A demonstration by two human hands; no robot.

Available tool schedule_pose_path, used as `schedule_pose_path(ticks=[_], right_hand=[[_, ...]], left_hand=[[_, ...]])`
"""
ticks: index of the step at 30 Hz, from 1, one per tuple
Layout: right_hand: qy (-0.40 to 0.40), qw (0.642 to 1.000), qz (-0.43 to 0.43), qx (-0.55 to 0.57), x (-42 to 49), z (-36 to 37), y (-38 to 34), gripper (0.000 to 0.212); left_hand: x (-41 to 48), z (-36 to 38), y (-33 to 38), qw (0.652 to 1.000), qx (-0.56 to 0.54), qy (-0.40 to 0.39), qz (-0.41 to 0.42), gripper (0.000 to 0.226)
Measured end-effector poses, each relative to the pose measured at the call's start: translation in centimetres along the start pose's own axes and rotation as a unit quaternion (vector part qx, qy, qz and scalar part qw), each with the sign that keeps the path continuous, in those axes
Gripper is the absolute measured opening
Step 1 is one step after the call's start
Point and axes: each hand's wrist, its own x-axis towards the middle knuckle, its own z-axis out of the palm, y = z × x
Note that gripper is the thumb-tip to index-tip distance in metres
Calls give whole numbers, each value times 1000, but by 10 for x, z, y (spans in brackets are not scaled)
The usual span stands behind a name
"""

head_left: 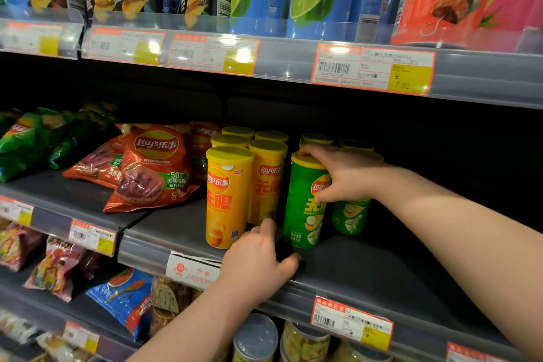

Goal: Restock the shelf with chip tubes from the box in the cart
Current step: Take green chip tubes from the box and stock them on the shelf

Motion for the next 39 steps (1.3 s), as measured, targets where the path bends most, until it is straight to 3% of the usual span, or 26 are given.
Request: schedule_pose_path(ticks=[23, 32, 39], right_hand=[[31, 996, 26, -75, 26, 2, 5, 82], [25, 996, 40, -78, 11, 3, 9, 97], [53, 996, 30, -66, -17, 2, 19, 98]], left_hand=[[-1, -1, 2, 1000, 9, 0, -5, 52], [2, 1, 1, 1000, 31, 4, -4, 52], [1, -2, 6, 997, 75, 8, 10, 44]])
